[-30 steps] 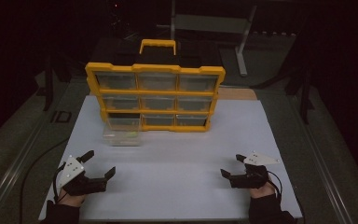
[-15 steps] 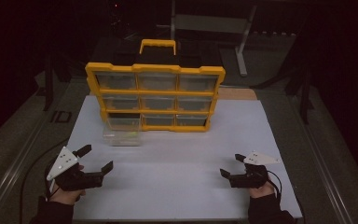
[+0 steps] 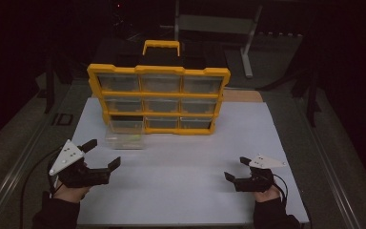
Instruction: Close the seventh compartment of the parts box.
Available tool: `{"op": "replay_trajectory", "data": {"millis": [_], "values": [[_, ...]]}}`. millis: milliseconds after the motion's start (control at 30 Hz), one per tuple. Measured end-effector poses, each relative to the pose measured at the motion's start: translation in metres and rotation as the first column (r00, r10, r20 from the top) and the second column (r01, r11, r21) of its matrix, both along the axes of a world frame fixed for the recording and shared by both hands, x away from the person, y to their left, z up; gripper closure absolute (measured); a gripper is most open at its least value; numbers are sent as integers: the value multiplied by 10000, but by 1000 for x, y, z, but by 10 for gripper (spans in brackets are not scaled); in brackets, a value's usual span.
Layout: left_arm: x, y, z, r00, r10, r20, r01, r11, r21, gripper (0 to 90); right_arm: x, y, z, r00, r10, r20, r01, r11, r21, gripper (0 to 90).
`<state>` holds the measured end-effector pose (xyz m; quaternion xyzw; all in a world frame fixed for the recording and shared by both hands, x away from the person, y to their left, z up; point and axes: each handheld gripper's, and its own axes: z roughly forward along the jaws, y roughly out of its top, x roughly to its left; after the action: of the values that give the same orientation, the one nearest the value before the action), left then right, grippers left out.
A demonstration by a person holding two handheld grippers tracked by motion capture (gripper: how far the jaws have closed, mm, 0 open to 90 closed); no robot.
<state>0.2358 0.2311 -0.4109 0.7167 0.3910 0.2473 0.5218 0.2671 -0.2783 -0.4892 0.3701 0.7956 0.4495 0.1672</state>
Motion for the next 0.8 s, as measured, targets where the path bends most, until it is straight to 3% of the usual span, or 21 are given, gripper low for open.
{"op": "replay_trajectory", "data": {"millis": [100,300,400,633,800], "values": [[3,-2,-6,10000,48,57,-49,9999,134,15,0,0,0,10000,3,36,-3,10000,3,123],[12,-10,-32,9990,332,-303,-317,9984,476,23,0,-1,0,10000,28,65,-28,10000,73,124],[14,-12,-45,9978,535,-393,-520,9979,385,30,0,0,0,10000,71,33,-71,10000,43,124],[21,-11,-71,9902,1113,-843,-1068,9927,561,53,0,-1,-1,10000,53,41,-53,10000,35,124],[26,-14,-81,9820,1503,-1147,-1409,9863,857,152,1,1,-1,9999,137,50,-137,9999,-44,124]]}}
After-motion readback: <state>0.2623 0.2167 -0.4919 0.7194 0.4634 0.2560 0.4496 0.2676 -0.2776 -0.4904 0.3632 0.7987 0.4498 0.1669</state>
